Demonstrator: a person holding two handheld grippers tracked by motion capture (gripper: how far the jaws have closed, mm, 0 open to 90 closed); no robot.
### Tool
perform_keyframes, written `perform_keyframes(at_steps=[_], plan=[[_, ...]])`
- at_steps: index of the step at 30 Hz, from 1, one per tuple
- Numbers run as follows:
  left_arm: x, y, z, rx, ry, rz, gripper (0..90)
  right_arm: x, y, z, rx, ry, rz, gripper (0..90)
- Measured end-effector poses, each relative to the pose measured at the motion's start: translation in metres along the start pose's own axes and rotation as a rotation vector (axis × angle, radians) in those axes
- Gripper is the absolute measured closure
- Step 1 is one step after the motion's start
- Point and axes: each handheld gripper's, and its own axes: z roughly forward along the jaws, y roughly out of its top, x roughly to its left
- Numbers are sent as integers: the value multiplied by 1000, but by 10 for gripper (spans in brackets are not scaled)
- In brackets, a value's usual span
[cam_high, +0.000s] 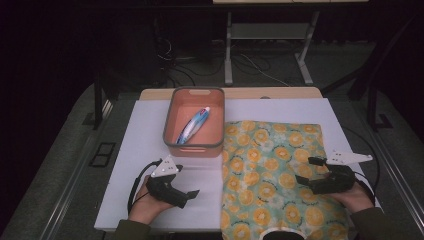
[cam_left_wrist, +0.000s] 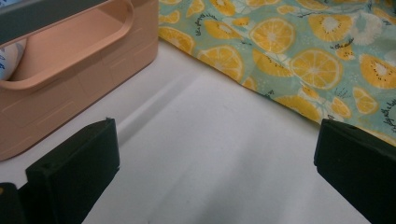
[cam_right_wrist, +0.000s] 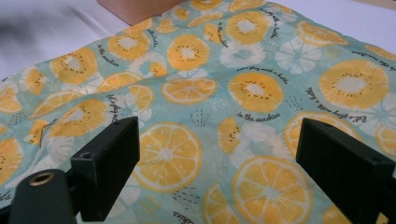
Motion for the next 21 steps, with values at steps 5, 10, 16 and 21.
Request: perform_keyframes(at_steps=[5, 10, 16, 21], plan=[[0, 1, 1, -5, -4, -10, 0, 0, 0, 0, 1, 5, 2, 133], [-4, 7, 5, -13, -17, -1, 22, 1, 0, -1, 0, 3, -6, 133], [-9, 12, 20, -12, -23, 3, 127, 0, 0, 1, 3, 0, -3, 133], [-16, 17, 32, -7, -50, 7, 140, 0, 0, 1, 4, 1, -5, 133]])
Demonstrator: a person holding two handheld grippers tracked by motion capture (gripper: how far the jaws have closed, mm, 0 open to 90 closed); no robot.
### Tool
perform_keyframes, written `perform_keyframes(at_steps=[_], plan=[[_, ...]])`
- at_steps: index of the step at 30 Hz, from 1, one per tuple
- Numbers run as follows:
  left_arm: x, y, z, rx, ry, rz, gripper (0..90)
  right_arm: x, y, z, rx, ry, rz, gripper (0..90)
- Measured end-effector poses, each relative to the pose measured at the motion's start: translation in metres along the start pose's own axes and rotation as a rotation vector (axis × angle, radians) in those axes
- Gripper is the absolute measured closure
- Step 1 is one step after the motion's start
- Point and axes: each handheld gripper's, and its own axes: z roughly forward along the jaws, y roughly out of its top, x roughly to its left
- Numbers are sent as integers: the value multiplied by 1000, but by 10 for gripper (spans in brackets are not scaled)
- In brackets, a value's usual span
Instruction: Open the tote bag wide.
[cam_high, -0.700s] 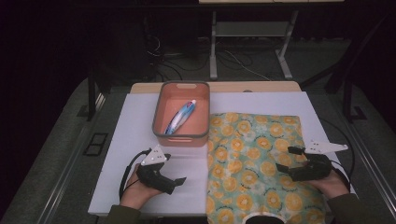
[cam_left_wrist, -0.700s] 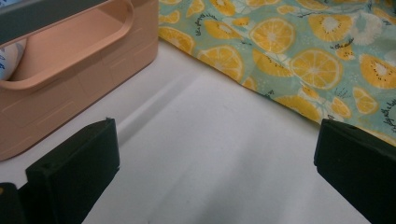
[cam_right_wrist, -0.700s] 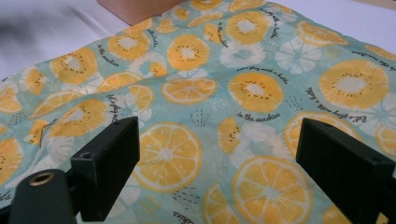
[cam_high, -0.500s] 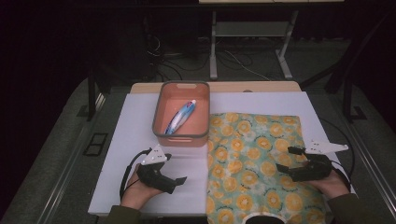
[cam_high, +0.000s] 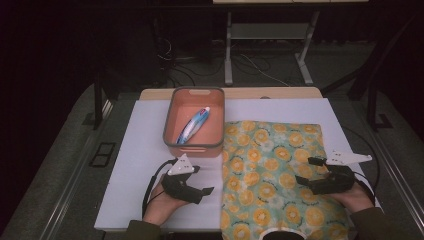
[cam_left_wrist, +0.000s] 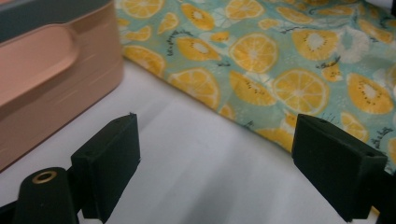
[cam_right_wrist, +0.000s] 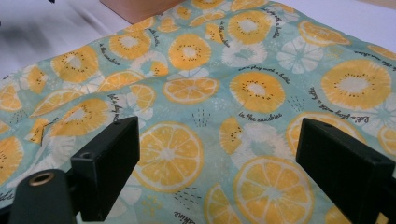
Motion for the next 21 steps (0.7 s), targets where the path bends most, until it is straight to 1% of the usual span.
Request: perform_keyframes(at_steps=[2, 3, 10, 12, 16, 18, 21], plan=[[-3, 1, 8, 3, -8, -2, 146, 0, 0, 0, 0, 1, 0, 133], [-3, 1, 8, 3, -8, -2, 148, 0, 0, 0, 1, 1, -2, 133], [-11, 7, 25, 12, -40, 2, 162, 1, 0, 1, 8, -3, -7, 133], [-14, 8, 31, 29, -45, 4, 171, 0, 0, 1, 8, -4, -6, 133], [-20, 10, 42, 45, -58, -2, 186, 1, 0, 2, 9, -4, -12, 133], [-21, 10, 48, 61, -63, 4, 192, 1, 0, 1, 8, -5, -9, 133], [-24, 10, 55, 70, -67, 11, 202, 1, 0, 1, 8, -4, -9, 133]])
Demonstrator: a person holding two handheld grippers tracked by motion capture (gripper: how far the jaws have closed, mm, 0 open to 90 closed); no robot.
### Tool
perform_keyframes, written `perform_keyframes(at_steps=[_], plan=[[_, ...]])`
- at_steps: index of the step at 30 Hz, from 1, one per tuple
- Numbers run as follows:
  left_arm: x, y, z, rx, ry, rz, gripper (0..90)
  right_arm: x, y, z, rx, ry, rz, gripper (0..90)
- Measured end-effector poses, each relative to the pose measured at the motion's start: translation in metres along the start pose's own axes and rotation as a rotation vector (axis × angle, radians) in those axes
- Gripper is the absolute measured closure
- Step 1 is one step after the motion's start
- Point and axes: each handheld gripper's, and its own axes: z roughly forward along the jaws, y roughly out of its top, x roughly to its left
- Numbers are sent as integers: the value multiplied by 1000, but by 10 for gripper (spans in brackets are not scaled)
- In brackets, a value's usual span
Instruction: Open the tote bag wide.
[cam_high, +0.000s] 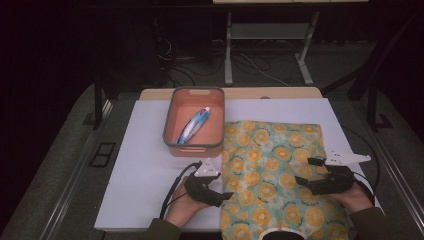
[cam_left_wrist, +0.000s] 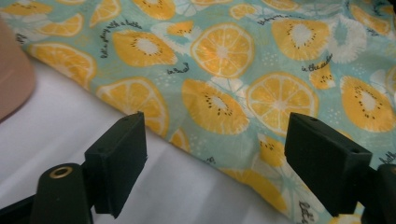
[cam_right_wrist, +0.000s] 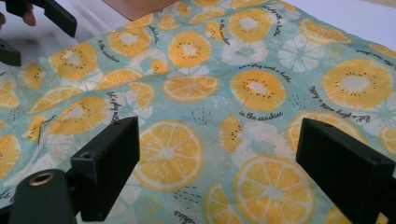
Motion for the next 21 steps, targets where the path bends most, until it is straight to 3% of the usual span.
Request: perform_keyframes(at_steps=[5, 7, 8, 9, 11, 15, 16, 19, 21], plan=[[-3, 1, 11, 37, -12, 25, 263, 0, 0, 0, -4, 0, -3, 133], [-4, 1, 14, 45, -6, 33, 348, -1, 0, 0, -2, -2, 0, 133], [-5, 2, 15, 46, -5, 42, 348, -1, 0, 0, -2, -2, 0, 133], [-5, 2, 15, 43, -4, 45, 448, -1, 0, -1, -5, -2, 0, 133], [-7, 3, 17, 39, -10, 52, 485, 0, 0, -1, -3, -2, -1, 133], [-9, 5, 20, 44, -4, 79, 703, 0, 0, 0, -2, 0, -2, 133], [-9, 5, 21, 44, 2, 82, 839, 0, 0, 0, -1, 0, -2, 133], [-8, 7, 22, 49, 1, 69, 891, 0, 0, 0, -2, 0, -2, 133], [-8, 9, 23, 57, 16, 82, 893, 0, 0, -1, -3, 0, -1, 133]])
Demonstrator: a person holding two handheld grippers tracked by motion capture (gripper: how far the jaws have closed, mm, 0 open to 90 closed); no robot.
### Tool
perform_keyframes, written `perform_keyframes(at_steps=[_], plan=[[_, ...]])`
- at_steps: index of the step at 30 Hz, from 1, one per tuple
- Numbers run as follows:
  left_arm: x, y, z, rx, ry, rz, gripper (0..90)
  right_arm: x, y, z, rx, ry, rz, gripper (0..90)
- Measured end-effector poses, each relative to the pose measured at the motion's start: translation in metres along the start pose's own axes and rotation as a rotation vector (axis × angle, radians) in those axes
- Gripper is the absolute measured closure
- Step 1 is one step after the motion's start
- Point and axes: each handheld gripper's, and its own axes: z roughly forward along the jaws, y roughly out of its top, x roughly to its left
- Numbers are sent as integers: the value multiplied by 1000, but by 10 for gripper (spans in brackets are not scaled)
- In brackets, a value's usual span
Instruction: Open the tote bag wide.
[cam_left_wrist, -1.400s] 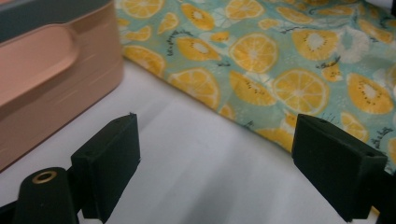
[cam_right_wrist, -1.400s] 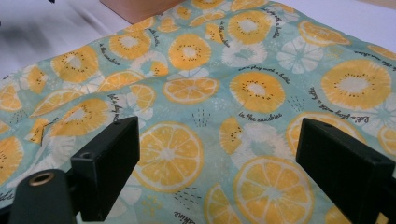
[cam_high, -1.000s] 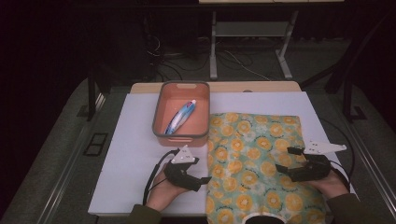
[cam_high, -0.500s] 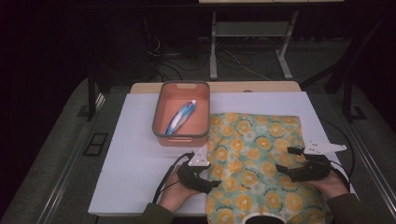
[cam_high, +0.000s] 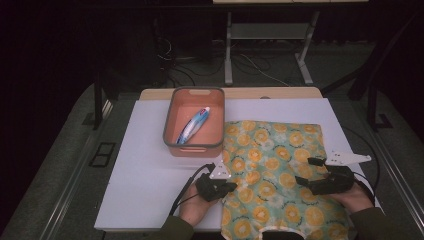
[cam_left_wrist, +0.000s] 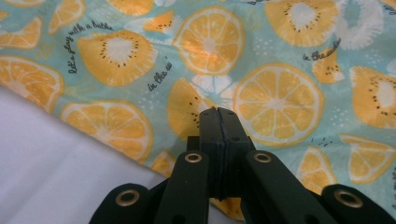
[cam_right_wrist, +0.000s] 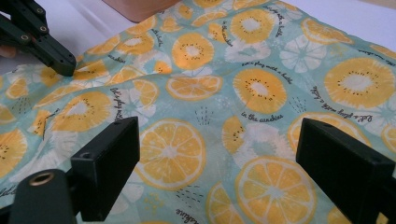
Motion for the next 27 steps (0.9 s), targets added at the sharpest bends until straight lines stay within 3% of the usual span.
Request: perform_keyframes(at_steps=[5, 14, 17, 22, 23, 24, 25, 27], plan=[[8, 10, 3, -5, 58, 34, 893, 0, 0, 0, -1, 0, -1, 133], [40, 23, 19, -41, 145, 5, 893, -1, 0, -1, -6, 1, 3, 133], [44, 23, 19, -52, 148, -9, 884, -1, 0, -2, -10, 2, 5, 133], [40, 25, 3, -80, 154, -38, 638, -1, 0, -2, -12, 1, 5, 133], [38, 25, -2, -80, 142, -45, 638, -1, 0, -2, -12, 1, 5, 133], [34, 24, -7, -73, 142, -38, 605, 0, 0, -2, -12, 0, 5, 133], [30, 22, -11, -69, 141, -36, 516, 0, 0, -2, -9, 0, 5, 133], [24, 18, -20, -54, 140, -37, 457, 0, 0, -2, -6, 1, 4, 133]])
